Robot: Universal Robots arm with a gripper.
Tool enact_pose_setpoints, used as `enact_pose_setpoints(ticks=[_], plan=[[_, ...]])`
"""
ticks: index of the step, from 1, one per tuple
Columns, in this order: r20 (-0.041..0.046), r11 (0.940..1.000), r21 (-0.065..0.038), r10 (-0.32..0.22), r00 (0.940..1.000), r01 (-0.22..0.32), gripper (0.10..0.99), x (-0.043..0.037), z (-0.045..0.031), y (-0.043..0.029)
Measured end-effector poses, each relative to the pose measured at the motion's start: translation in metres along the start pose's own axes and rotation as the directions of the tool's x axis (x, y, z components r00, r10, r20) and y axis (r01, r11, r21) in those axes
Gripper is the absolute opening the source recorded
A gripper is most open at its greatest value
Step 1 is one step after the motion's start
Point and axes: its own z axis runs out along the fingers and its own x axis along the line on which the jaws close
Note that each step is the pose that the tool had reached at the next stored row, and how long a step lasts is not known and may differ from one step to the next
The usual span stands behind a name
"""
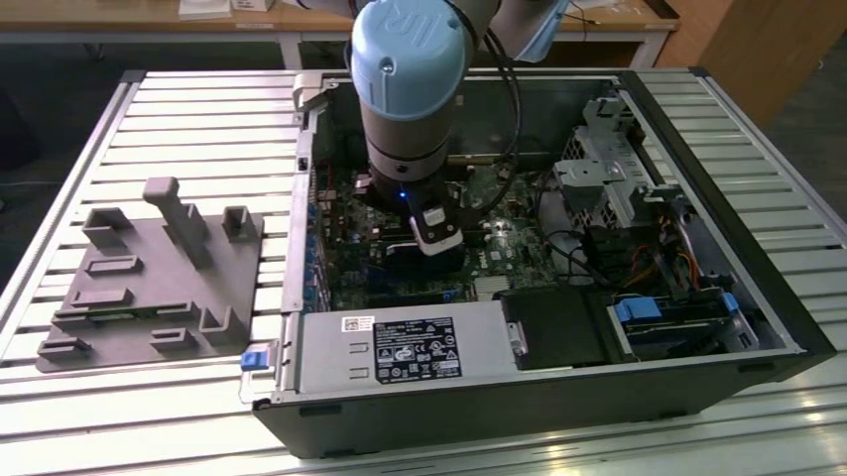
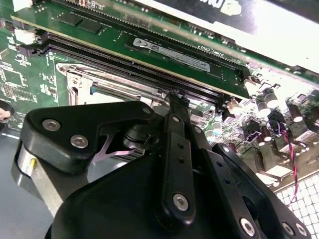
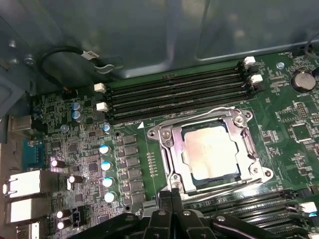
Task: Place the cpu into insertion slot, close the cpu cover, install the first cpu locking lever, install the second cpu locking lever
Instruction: 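Install the second cpu locking lever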
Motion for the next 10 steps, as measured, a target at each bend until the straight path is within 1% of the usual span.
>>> enact_pose_setpoints(ticks=[10], plan=[[-0.0003, 1.0, -0.001, 0.0, 1.0, 0.0, 0.106, 0.0014, 0.0042, 0.0007]])
